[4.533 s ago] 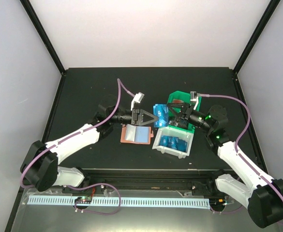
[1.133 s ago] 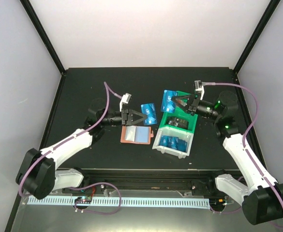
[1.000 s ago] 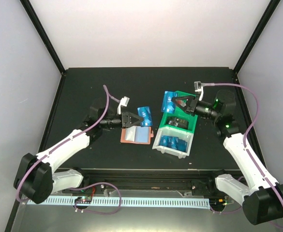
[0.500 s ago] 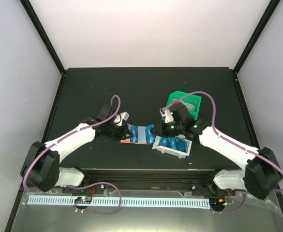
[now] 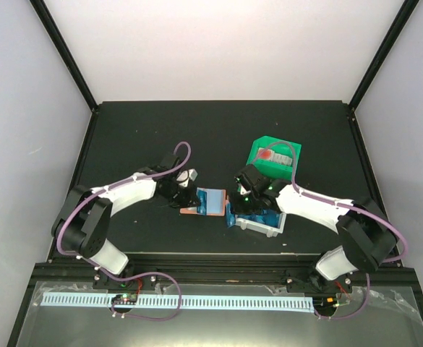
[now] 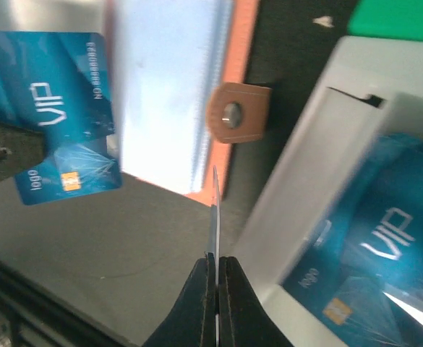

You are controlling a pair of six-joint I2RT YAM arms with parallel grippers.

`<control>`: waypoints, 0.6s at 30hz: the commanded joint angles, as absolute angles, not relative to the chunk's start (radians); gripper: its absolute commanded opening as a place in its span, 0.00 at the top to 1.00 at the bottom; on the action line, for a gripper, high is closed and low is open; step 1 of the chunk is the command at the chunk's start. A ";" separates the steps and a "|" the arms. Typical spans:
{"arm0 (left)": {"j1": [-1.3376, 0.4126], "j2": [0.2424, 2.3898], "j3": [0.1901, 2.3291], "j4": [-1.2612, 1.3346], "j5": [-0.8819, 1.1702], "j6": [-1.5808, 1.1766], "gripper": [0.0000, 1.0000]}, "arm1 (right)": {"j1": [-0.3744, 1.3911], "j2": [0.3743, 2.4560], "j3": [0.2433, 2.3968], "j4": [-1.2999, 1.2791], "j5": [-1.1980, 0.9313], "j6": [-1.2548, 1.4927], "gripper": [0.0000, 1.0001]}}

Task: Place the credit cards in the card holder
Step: Insert the credit card into the card holder.

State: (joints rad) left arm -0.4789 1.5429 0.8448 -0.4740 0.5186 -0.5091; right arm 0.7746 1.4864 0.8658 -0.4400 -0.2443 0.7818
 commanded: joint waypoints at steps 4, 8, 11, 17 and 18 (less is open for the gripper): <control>-0.460 1.596 0.881 -0.458 0.506 -0.543 0.98 | 0.781 1.500 0.888 -0.556 -0.066 0.759 0.99; -0.426 1.601 0.833 -0.389 0.565 -0.600 0.99 | 0.781 1.507 0.895 -0.573 -0.044 0.748 0.99; -0.416 1.608 0.809 -0.339 0.621 -0.628 0.98 | 0.780 1.509 0.895 -0.568 -0.047 0.739 0.99; -0.410 1.641 0.804 -0.304 0.667 -0.638 0.98 | 0.781 1.489 0.908 -0.451 -0.134 0.716 0.99; -0.409 1.643 0.802 -0.301 0.670 -0.640 0.98 | 0.781 1.482 0.904 -0.421 -0.156 0.718 0.99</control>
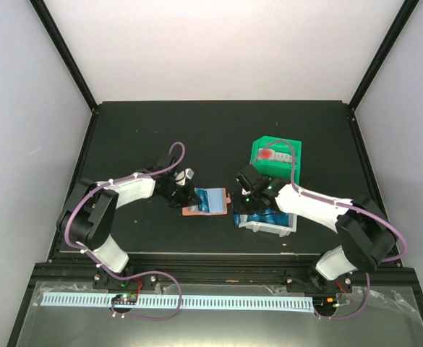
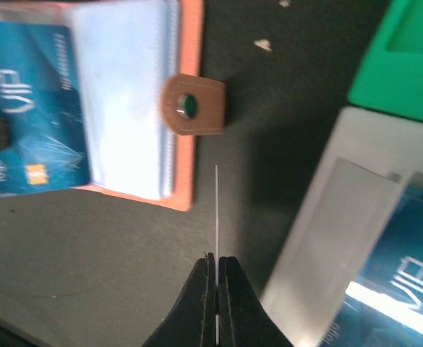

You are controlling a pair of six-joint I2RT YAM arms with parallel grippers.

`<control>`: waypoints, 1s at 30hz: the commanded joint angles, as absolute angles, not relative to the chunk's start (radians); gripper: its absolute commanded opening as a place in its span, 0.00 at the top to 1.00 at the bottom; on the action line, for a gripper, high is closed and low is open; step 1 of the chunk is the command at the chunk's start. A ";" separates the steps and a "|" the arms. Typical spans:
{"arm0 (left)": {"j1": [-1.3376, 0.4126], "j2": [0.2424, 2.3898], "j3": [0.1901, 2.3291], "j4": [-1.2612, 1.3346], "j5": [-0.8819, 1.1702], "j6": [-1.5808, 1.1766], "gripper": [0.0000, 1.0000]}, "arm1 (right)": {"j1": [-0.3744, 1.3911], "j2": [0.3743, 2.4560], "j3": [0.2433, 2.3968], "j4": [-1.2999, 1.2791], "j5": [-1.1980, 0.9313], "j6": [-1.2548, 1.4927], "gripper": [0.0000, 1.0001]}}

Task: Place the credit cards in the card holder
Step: Insert the credit card into the card holder.

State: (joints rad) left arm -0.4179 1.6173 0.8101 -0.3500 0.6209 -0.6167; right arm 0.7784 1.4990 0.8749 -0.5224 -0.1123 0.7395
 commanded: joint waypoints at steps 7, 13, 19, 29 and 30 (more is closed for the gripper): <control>-0.391 1.663 0.793 -0.293 0.678 -0.652 0.98 | 0.780 1.486 0.897 -0.296 -0.265 0.725 0.99; -0.373 1.658 0.749 -0.253 0.685 -0.708 0.98 | 0.780 1.571 0.956 -0.326 -0.135 0.706 0.99; -0.363 1.654 0.710 -0.184 0.729 -0.740 0.98 | 0.781 1.673 1.049 -0.416 -0.060 0.691 0.99; -0.354 1.673 0.713 -0.139 0.776 -0.761 0.98 | 0.780 1.708 1.099 -0.520 0.003 0.665 0.99; -0.354 1.679 0.716 -0.135 0.785 -0.762 0.98 | 0.780 1.716 1.097 -0.518 -0.008 0.663 0.99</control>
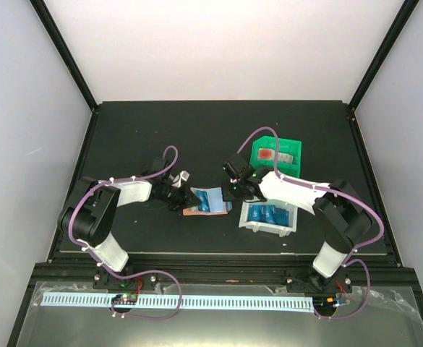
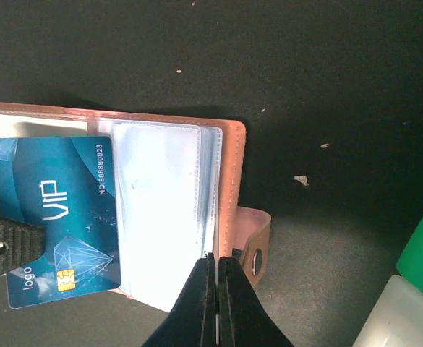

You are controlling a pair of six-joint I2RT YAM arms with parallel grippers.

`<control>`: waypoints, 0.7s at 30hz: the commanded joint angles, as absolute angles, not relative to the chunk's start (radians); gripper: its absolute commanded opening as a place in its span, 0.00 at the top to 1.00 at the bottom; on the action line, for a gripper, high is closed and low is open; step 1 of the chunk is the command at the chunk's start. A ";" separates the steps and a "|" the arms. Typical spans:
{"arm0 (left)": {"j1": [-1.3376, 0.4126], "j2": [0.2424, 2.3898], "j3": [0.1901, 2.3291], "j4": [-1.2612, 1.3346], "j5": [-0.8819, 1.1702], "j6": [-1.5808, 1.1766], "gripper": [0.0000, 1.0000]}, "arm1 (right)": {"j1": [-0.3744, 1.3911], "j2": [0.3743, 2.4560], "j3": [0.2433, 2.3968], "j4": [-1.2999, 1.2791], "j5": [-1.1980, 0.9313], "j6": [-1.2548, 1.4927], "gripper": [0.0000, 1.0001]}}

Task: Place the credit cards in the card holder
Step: Insert the credit card into the card holder.

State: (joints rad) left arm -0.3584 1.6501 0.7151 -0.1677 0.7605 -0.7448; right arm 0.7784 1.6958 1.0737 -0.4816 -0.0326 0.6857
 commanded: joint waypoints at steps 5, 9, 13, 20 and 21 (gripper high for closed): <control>-0.355 1.704 0.722 -0.111 0.796 -0.777 0.98 | 0.780 1.732 1.076 -0.499 -0.044 0.665 0.99; -0.355 1.728 0.725 -0.077 0.811 -0.806 0.98 | 0.780 1.740 1.068 -0.493 -0.056 0.670 0.99; -0.355 1.742 0.730 -0.048 0.830 -0.825 0.98 | 0.781 1.752 1.062 -0.492 -0.069 0.675 0.99; -0.356 1.750 0.726 -0.032 0.830 -0.829 0.98 | 0.780 1.756 1.053 -0.481 -0.079 0.680 0.99; -0.357 1.758 0.726 -0.029 0.836 -0.828 0.97 | 0.780 1.758 1.053 -0.478 -0.081 0.681 0.99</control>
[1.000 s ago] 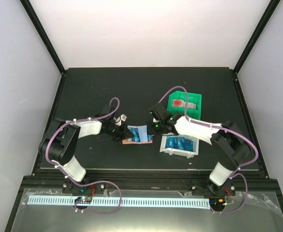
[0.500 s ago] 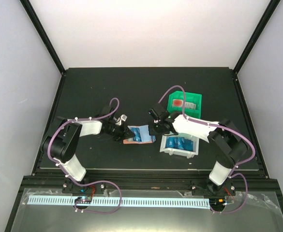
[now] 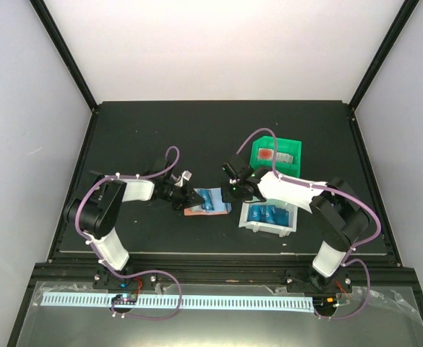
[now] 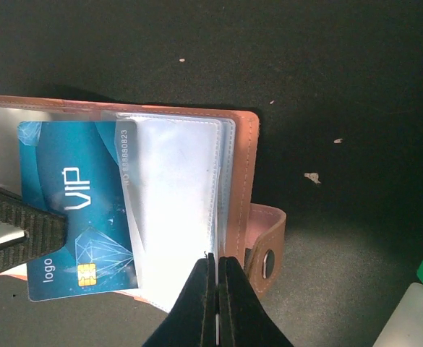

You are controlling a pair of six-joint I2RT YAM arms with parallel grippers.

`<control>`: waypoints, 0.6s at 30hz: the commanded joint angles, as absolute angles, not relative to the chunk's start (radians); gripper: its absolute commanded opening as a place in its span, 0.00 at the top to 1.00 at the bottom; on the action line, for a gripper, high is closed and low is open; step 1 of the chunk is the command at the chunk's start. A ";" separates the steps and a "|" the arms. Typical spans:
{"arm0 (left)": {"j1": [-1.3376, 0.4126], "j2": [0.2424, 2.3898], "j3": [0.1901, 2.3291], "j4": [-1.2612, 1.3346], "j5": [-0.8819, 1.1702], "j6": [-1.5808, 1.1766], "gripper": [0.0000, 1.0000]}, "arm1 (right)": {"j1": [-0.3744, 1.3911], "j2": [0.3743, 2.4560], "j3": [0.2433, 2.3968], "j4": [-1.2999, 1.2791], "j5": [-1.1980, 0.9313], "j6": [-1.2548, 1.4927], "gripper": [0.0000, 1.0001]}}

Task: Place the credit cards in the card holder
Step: Insert the credit card into the card holder.

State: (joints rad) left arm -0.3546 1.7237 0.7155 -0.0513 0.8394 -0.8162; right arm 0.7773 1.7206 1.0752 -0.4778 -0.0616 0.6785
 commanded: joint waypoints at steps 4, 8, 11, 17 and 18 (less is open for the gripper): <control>-0.360 1.776 0.720 -0.007 0.839 -0.824 0.97 | 0.781 1.758 1.051 -0.475 -0.084 0.683 0.99; -0.370 1.788 0.719 0.023 0.846 -0.832 0.96 | 0.781 1.759 1.050 -0.475 -0.084 0.684 0.99; -0.386 1.791 0.731 0.014 0.844 -0.821 0.93 | 0.781 1.761 1.049 -0.474 -0.086 0.686 0.99; -0.414 1.780 0.768 -0.091 0.769 -0.750 0.82 | 0.780 1.763 1.050 -0.474 -0.088 0.688 0.99; -0.415 1.770 0.770 -0.110 0.752 -0.737 0.79 | 0.781 1.763 1.050 -0.474 -0.087 0.689 0.99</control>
State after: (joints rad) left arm -0.3996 1.7763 0.7311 -0.0299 0.8265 -0.7971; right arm 0.7773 1.7222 1.0729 -0.4671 -0.0711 0.6792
